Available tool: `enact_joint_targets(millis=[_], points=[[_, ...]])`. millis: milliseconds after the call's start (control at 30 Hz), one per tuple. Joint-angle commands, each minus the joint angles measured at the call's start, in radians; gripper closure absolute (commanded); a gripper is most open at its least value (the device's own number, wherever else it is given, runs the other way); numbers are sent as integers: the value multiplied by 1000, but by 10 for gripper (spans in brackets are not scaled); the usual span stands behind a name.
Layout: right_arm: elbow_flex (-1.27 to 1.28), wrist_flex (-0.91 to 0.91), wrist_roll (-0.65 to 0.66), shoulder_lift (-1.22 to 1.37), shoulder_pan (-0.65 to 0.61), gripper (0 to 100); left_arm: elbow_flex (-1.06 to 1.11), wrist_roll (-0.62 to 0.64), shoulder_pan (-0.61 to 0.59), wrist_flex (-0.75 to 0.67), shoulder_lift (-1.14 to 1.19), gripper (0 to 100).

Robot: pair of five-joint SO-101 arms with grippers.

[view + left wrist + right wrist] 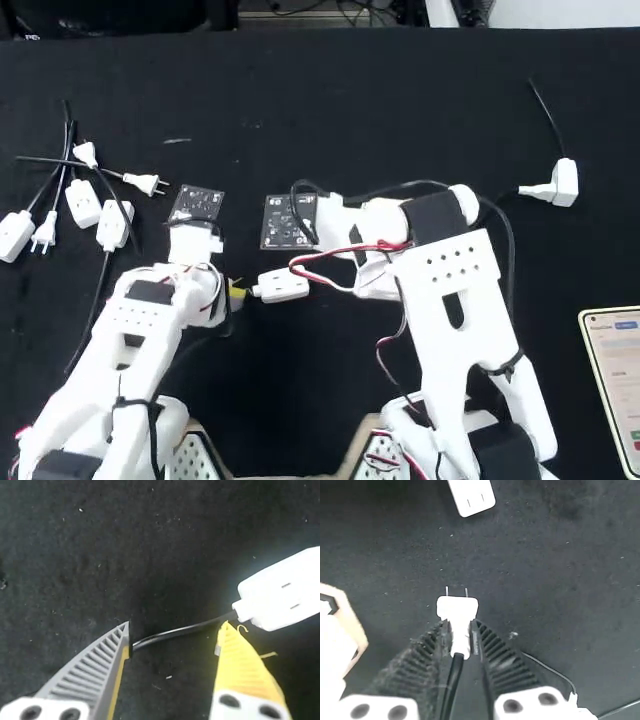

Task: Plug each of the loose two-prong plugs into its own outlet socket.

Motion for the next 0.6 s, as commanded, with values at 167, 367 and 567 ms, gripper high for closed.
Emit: enact_joint_targets(millis=[167, 367, 567], points=[[-48, 41, 14, -2, 18, 988, -42, -2, 268, -6, 9, 715], [67, 35, 74, -94, 21, 988, -31, -3, 375, -5, 8, 715], [171, 34, 83, -252, 21, 988, -62, -3, 274, 6, 5, 715]])
